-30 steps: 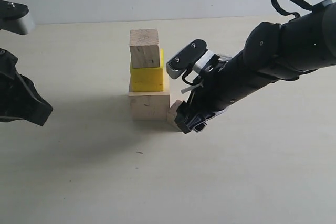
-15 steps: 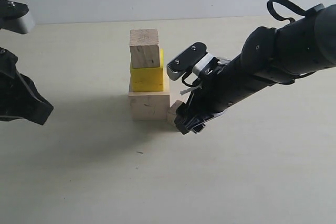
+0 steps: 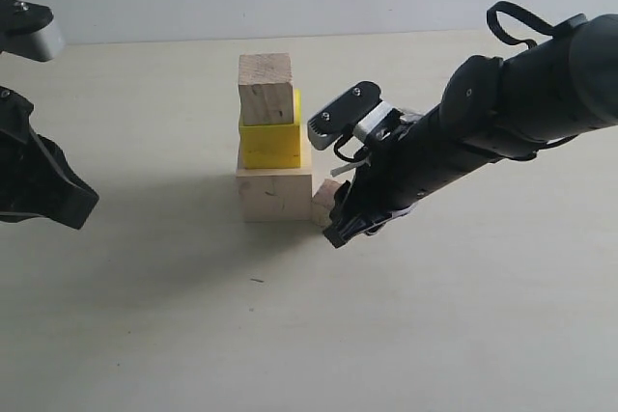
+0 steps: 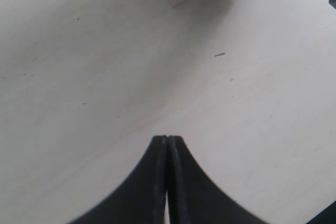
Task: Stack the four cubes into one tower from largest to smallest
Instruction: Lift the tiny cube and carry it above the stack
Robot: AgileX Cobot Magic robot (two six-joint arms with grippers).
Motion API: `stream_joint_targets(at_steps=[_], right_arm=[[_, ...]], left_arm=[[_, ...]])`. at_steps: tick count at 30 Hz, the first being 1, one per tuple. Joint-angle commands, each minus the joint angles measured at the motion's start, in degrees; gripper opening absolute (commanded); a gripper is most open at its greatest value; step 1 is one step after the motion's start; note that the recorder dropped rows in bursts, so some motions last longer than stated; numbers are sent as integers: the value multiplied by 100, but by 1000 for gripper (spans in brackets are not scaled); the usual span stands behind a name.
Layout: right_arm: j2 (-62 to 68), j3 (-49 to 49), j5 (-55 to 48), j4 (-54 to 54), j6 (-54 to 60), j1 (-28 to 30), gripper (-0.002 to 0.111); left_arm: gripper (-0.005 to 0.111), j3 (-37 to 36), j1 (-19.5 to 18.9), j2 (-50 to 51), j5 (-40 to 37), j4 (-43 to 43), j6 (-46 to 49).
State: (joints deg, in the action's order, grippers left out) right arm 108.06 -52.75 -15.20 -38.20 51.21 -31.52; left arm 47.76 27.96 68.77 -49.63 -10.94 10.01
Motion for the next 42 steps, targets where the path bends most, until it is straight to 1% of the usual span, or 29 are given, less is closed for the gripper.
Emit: stream_joint_targets(at_steps=[1,3,4,7,9,11,16,18,19,21,23,25,27,30,32,37,39,42], right_arm=[[-39,-32,-29,-20,-2,19,15],[-100,-32,-122,-20,-2,19,2],[-148,-32,-151,9,-2,19,0],[-336,-32,-252,350,-43,19,0],[-459,-32,-352,712,-282,29,0],[-571,-32,-463,1306,-796,30,0],[-833,-32,-1006,3744,-3037,30,0],[-938,-32,-1130,4472,-3825,30,0],[-1006,-32,-1162,4741,-4264,30,0],[-1153,-32,-1257,5063,-4589,30,0],[-1335,-44,-1394,5064,-4654,30,0],[-1520,-173,-1741,5025,-4719,30,0],[-1656,-403,-2147,5025,-4919,30,0],[-1733,-1013,-2761,4866,-5181,30,0],[-1733,-1495,-3168,4555,-5121,17,0],[-1733,-2411,-3614,3666,-5121,17,0],[-1733,-2666,-3708,3198,-5121,17,0],[-1733,-2951,-3793,2829,-5121,17,0]], left_arm=[[0,-22,-3,-9,42,-37,21],[0,-22,-3,-9,32,-37,19],[0,-22,-3,-9,32,-37,19],[0,-22,-3,-9,32,-37,19],[0,-22,-3,-9,32,-37,19],[0,-22,-3,-9,20,-37,19],[0,-22,-3,-9,9,-37,19],[0,-22,-3,-9,9,-37,19],[0,-22,-3,-9,9,-37,19],[0,-22,-3,-9,9,-37,19],[0,-22,-3,-9,9,-37,19],[0,-22,-3,-9,9,-37,19],[0,-22,-3,-9,9,-49,19],[0,-22,-3,-9,21,-94,19],[0,-22,-3,-9,20,-118,19],[0,-22,-3,-9,9,-178,32],[0,-22,-3,-9,9,-178,32],[0,-22,-3,-9,-17,-186,32]])
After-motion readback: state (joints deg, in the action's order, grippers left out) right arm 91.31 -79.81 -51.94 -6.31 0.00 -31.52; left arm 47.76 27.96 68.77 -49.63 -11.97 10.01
